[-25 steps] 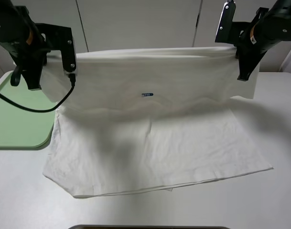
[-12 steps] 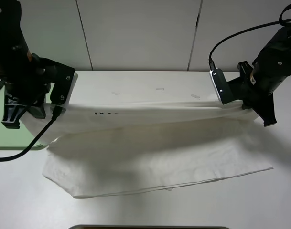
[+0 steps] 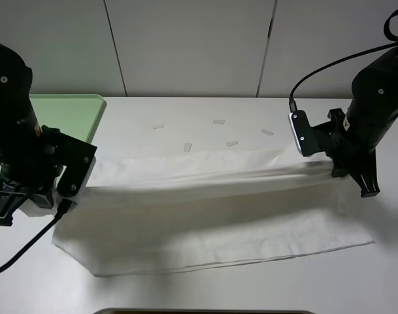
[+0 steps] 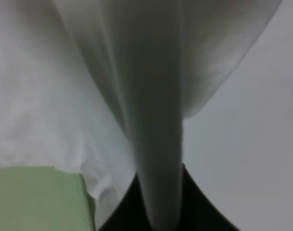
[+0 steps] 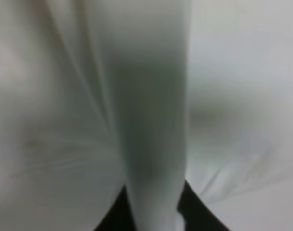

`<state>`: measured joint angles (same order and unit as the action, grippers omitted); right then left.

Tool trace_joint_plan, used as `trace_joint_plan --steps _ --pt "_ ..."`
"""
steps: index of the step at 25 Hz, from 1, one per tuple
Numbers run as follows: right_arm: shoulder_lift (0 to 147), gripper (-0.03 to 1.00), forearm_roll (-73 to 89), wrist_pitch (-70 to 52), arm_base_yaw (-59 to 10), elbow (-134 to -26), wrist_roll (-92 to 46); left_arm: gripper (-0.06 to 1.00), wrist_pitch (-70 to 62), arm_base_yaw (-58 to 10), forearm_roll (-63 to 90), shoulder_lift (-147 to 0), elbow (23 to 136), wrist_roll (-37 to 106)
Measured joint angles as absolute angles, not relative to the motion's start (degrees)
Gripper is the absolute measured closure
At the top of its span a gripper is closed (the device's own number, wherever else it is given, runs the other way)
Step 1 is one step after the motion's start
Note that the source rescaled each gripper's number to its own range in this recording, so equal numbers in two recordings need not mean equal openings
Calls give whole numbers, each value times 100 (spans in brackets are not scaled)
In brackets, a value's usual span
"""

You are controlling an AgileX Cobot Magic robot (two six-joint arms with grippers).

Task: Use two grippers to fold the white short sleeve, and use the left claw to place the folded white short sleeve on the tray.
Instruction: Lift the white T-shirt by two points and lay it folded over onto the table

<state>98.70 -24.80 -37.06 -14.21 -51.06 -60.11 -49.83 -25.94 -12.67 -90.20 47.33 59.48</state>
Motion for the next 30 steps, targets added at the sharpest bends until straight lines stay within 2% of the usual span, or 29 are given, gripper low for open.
trace_joint_plan --steps 8,21,26,30 --pt "9780 97 -2320 -3954 -1421 -4847 -6184 94 -4848 -2594 -1356 -8771 4609 5951" --pt "8828 97 -2444 -3625 -1438 -4847 -5821 94 -4776 -2594 -1725 -7842 4659 5921" --pt "8623 97 -1979 -4006 -1438 -4784 -6278 94 -5206 -2594 -1495 -7780 4659 6329" --pt "8595 97 -2017 -3841 -1438 -4463 -6332 94 -5175 -2594 -1319 -7779 4604 6386"
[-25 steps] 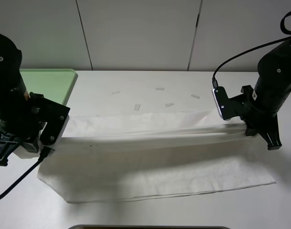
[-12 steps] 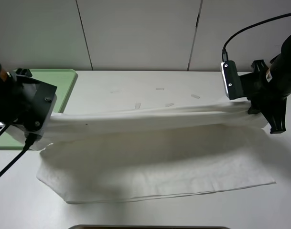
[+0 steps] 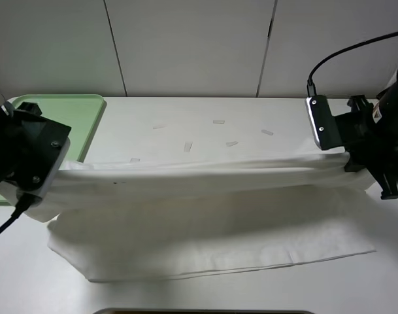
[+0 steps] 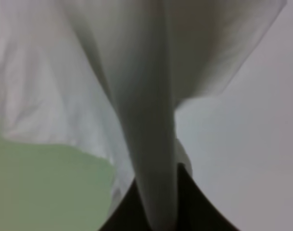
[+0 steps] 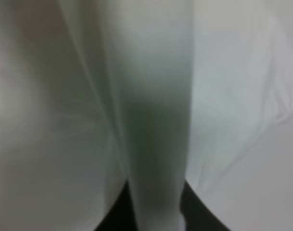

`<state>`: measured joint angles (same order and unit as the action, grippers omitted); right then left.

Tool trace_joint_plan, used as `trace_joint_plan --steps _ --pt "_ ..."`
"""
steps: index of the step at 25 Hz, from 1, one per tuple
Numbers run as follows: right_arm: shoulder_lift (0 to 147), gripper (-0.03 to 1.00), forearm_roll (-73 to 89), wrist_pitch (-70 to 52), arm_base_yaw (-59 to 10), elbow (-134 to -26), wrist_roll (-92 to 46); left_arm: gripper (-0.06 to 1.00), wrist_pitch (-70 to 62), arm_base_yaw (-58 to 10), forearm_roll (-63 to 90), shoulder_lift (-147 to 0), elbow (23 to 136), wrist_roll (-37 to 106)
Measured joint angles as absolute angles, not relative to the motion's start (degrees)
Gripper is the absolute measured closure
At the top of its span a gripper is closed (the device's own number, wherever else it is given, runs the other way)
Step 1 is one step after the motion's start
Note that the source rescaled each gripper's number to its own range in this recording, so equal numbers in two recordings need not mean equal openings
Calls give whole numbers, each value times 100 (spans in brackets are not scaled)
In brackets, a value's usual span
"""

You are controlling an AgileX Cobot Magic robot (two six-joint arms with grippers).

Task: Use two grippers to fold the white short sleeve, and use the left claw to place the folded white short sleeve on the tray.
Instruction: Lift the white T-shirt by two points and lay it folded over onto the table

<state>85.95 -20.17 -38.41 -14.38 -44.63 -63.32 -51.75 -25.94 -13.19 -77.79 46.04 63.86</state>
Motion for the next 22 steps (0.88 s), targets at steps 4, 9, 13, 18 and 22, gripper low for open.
trace_joint_plan --steps 4,9,13,18,22 --pt "8636 97 -2088 -3538 -1438 -4132 -6332 94 -4810 -2594 -1243 -7774 4177 6438" --pt "8642 97 -2191 -3078 -1438 -3675 -6332 94 -4531 -2594 -1177 -7768 3680 6677" --pt "8699 97 -2404 -2942 -1438 -3519 -6332 94 -4240 -2594 -1140 -7761 3410 6822" --pt "9024 97 -2521 -2896 -1438 -3497 -6332 94 -3872 -2594 -1140 -7761 3221 6848" --pt "9341 97 -2637 -2834 -1438 -3497 -6320 94 -3628 -2594 -1140 -7760 3057 6854"
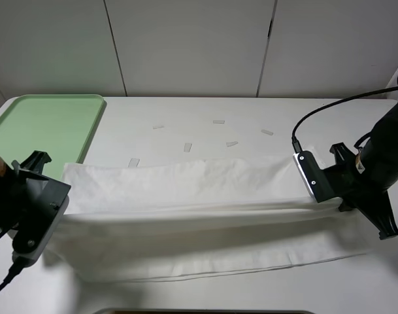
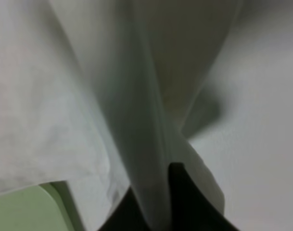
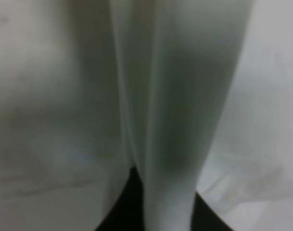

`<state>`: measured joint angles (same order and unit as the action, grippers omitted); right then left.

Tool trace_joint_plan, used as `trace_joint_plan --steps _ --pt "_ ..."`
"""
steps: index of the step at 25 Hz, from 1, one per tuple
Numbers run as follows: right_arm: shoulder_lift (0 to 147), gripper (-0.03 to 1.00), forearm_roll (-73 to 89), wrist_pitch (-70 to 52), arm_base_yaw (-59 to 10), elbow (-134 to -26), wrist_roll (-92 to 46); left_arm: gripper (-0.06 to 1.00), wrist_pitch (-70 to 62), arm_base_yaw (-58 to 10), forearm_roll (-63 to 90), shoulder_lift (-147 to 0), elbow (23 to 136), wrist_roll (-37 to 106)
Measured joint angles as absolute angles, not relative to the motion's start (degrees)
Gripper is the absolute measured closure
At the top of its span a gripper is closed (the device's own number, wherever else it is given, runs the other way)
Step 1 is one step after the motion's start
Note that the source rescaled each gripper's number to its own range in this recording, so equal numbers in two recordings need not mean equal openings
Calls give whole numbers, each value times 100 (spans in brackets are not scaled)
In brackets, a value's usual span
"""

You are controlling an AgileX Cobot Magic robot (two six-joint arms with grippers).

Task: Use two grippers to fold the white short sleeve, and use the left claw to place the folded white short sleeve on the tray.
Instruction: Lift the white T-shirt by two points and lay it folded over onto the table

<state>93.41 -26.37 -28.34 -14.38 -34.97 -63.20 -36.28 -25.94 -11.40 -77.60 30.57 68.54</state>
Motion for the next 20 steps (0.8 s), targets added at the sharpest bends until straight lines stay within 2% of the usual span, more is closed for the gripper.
trace_joint_plan --steps 11,12,13,15,16,18,20 --pt "9689 96 -2636 -2635 -1438 -3497 -6018 92 -3368 -2719 -1138 -8113 2923 7108" --pt "9689 91 -2520 -2566 -1438 -3497 -5928 88 -3384 -2719 -1138 -8113 2923 7113" --pt "9689 80 -2357 -2532 -1432 -3497 -5864 83 -3439 -2719 -1151 -8113 2923 7113" --pt "9689 34 -2105 -2498 -1420 -3492 -5819 62 -3620 -2719 -1255 -8113 2900 6990" --pt "9689 21 -2035 -2498 -1420 -3496 -5819 49 -3669 -2719 -1294 -8113 2888 6883" --pt "9676 5 -1949 -2546 -1420 -3496 -5789 29 -3718 -2712 -1337 -8113 2883 6610" --pt "9632 0 -1862 -2682 -1420 -3491 -5724 12 -3623 -2712 -1355 -8031 2883 6229"
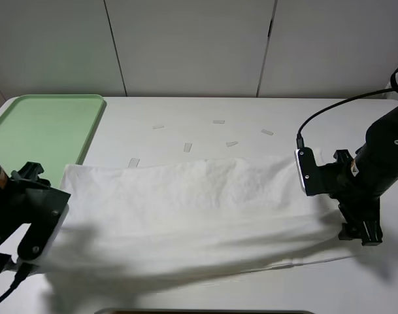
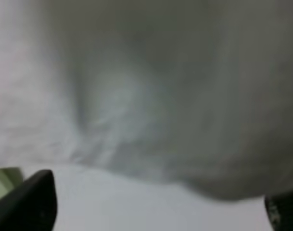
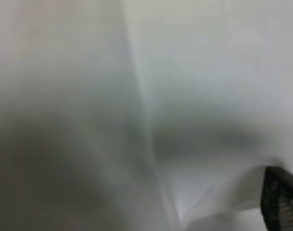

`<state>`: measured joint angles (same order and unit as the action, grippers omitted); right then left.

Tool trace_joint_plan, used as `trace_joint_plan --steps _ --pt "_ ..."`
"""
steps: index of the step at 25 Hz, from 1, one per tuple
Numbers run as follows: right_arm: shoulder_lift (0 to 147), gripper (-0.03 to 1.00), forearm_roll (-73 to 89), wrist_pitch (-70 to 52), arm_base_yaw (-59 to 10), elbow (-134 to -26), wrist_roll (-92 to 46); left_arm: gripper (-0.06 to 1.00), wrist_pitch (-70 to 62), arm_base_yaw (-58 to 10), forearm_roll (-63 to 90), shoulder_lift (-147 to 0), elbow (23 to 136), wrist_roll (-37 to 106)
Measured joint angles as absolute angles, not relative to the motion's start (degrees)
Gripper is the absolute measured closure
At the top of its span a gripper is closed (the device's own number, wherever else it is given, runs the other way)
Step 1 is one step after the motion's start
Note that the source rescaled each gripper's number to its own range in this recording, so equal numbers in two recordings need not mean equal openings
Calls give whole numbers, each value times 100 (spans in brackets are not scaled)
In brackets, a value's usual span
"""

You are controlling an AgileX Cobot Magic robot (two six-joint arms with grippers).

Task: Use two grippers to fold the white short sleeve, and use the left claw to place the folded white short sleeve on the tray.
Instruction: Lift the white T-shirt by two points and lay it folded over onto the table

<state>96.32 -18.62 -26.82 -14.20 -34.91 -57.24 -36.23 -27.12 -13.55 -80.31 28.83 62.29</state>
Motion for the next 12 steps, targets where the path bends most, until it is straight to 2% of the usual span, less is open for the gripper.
trace_joint_plan --steps 4,9,12 --pt "9499 -2 -1818 -2989 -1420 -3491 -5691 4 -3608 -2712 -1427 -7645 2883 6037" --pt "8804 -3 -1818 -3216 -1420 -3486 -5558 3 -3442 -2712 -1858 -6780 2883 5781" --pt "8158 -3 -1818 -3228 -1420 -3486 -5298 3 -3164 -2712 -2280 -6111 2883 5080"
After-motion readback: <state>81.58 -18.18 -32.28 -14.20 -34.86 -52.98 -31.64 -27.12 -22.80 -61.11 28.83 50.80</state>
